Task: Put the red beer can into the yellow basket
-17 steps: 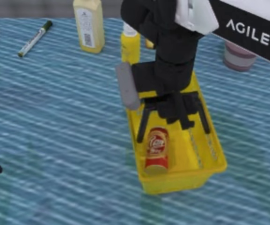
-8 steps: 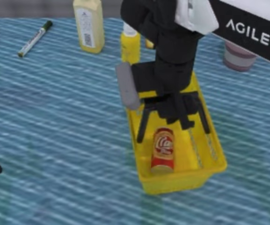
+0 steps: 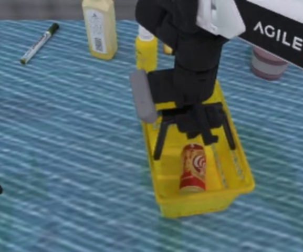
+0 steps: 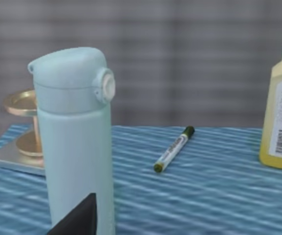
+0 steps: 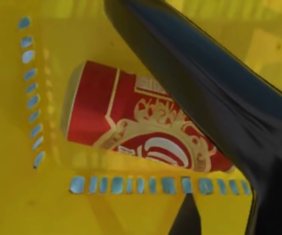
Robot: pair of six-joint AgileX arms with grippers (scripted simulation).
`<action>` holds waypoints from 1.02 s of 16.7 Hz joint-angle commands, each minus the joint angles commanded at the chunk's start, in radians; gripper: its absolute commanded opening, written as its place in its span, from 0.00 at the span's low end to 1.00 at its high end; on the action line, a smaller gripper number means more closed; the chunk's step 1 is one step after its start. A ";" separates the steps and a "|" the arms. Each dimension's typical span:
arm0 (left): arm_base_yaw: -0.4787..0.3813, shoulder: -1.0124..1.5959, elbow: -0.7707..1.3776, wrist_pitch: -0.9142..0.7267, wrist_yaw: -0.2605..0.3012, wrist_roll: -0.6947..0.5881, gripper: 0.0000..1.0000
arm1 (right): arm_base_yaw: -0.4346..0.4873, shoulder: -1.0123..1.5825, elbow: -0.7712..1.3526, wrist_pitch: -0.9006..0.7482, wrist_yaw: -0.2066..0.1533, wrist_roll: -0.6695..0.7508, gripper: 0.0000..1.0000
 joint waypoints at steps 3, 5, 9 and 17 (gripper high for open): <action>0.000 0.000 0.000 0.000 0.000 0.000 1.00 | 0.000 0.000 0.000 0.000 0.000 0.000 0.00; 0.000 0.000 0.000 0.000 0.000 0.000 1.00 | 0.000 0.000 0.000 0.000 0.000 0.000 0.00; 0.000 0.000 0.000 0.000 0.000 0.000 1.00 | 0.000 0.000 0.000 0.000 0.000 0.000 0.00; 0.000 0.000 0.000 0.000 0.000 0.000 1.00 | -0.021 -0.010 0.130 -0.147 0.000 -0.028 0.00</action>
